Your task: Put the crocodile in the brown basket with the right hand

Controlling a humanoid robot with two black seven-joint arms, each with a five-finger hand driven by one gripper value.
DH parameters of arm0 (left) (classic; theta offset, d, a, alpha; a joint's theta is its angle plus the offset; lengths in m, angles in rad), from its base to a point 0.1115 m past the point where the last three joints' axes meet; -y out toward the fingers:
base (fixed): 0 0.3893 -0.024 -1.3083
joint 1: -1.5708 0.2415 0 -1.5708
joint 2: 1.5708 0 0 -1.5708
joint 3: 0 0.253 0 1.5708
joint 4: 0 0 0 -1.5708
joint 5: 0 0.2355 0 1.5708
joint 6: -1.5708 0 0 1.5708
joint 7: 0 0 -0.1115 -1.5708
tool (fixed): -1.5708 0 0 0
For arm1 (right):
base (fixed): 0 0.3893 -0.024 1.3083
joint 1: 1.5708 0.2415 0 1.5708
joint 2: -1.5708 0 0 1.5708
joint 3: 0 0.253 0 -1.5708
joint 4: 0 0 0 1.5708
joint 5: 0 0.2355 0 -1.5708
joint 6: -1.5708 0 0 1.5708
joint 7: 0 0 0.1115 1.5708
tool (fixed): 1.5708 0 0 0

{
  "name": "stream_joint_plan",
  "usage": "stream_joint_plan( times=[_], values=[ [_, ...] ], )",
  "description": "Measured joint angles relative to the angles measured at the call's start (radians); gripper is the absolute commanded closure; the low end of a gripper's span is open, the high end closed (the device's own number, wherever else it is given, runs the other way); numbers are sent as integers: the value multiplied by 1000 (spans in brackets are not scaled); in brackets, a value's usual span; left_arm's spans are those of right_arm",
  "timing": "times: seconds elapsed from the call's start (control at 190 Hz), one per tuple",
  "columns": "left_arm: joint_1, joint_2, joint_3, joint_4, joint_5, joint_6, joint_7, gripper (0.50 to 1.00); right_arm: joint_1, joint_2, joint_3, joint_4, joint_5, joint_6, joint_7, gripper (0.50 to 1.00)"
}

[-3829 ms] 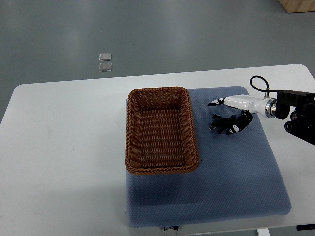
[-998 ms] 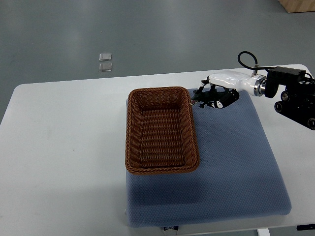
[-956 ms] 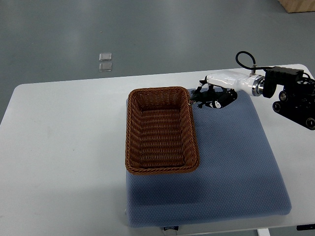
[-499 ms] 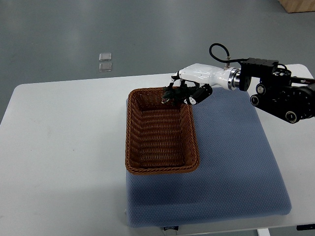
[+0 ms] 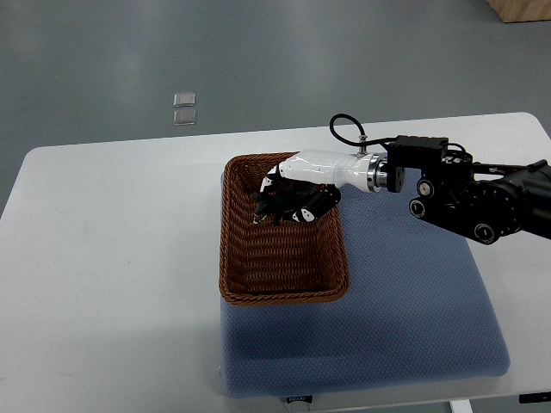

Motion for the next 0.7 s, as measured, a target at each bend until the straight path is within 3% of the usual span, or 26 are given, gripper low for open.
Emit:
stream_joint_plan(
  times=[0.121, 0.441, 0.699],
  values=[
    [0, 0, 0, 0, 0, 0, 0, 500, -8, 3, 2, 0, 6, 0, 0, 574],
    [0, 0, 0, 0, 0, 0, 0, 500, -14, -14, 24, 0, 27, 0, 1, 572],
    [0, 0, 0, 0, 0, 0, 0, 500, -102, -84, 150, -6, 380, 53, -12, 572]
  ],
)
